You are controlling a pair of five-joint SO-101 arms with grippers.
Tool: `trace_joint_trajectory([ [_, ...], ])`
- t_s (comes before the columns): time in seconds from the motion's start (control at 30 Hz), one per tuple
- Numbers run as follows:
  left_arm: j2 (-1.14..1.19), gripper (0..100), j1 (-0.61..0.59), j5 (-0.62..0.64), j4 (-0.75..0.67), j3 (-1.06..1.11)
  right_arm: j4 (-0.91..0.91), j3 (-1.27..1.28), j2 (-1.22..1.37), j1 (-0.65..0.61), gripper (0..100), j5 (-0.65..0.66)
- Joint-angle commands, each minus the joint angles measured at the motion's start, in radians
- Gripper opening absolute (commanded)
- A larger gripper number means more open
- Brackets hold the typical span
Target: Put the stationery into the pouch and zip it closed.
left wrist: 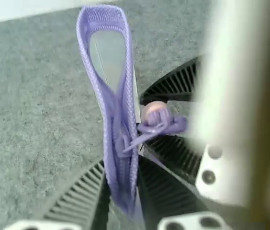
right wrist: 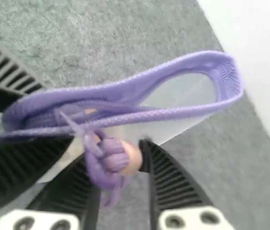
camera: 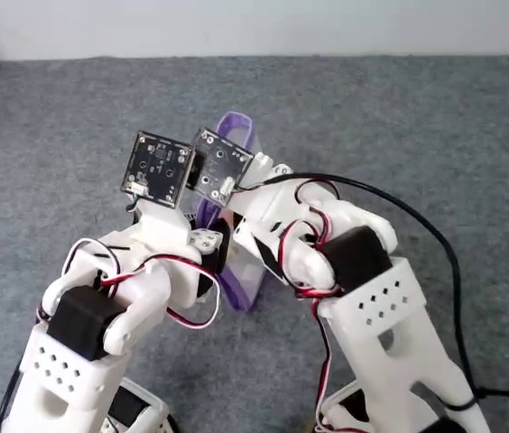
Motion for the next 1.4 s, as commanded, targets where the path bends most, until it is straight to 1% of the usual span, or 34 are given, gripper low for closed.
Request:
trace_joint_trajectory([
  [0.0, -0.012, 1, 0.005, -0.005, -0.026, -0.012, -0.025, -0.006, -0.079, 0.002, 0.8, 0.072],
  [0.17, -0.012, 1, 0.005, -0.005, -0.025, -0.012, -0.038, -0.008, -0.088, 0.090, 1.0, 0.155],
  [0.33, -0.012, 1, 0.005, -0.005, -0.021, -0.012, -0.117, -0.008, -0.085, 0.191, 1.0, 0.258],
  [0.5, -0.014, 1, 0.006, -0.005, -0.025, -0.012, -0.163, -0.003, -0.074, 0.236, 1.0, 0.308],
  [0.6, -0.015, 1, 0.006, -0.005, -0.018, -0.010, -0.202, -0.008, -0.024, 0.280, 1.0, 0.324],
  [0.77, -0.015, 1, 0.005, -0.005, -0.018, -0.010, -0.291, -0.009, 0.050, 0.337, 1.0, 0.324],
  [0.97, -0.014, 1, 0.000, -0.005, -0.018, -0.010, -0.302, -0.043, 0.125, 0.381, 1.0, 0.310],
  [1.2, -0.012, 1, 0.000, -0.005, -0.023, -0.010, -0.292, -0.239, 0.317, 0.470, 1.0, 0.252],
  [1.37, -0.012, 1, 0.000, -0.005, -0.023, -0.010, -0.214, -0.384, 0.435, 0.503, 1.0, 0.250],
])
